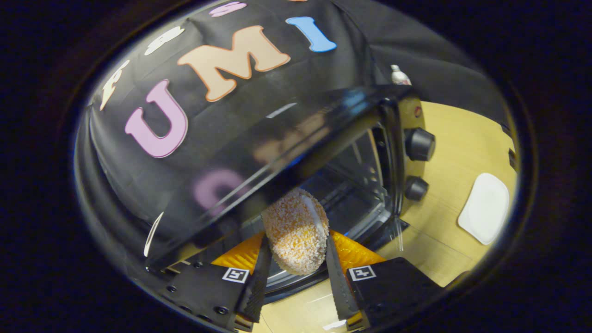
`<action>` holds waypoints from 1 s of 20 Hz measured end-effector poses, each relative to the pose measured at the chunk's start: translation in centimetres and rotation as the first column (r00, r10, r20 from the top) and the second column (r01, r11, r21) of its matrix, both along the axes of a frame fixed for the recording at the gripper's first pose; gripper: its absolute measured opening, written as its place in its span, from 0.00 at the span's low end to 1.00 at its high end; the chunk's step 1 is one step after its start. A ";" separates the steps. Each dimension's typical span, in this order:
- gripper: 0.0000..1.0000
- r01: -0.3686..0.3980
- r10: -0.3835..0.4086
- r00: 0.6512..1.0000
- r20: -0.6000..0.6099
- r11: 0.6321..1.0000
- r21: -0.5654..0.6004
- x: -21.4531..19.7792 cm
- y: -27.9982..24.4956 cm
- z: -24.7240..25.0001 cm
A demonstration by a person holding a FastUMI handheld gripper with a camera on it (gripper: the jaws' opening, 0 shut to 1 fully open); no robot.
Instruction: Open the toaster oven, put the food inside, and close the toaster oven door.
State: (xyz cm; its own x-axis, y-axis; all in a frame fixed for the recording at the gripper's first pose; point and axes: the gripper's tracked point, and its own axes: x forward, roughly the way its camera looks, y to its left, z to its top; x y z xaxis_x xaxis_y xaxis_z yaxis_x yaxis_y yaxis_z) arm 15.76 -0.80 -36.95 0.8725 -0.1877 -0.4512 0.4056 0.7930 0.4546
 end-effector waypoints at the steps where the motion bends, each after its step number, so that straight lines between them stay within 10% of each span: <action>1: 0.66 -0.001 0.001 1.000 -0.008 1.000 -0.021 0.0 -0.2 0.1; 20: 0.97 -0.207 0.179 0.973 -0.149 0.956 -0.206 -2.8 -0.5 -1.7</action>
State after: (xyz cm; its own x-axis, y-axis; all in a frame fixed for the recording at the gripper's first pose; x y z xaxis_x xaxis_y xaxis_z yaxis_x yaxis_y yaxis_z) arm 12.94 -1.28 -38.67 0.8400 -0.1279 -0.5273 0.2781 0.9360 0.2159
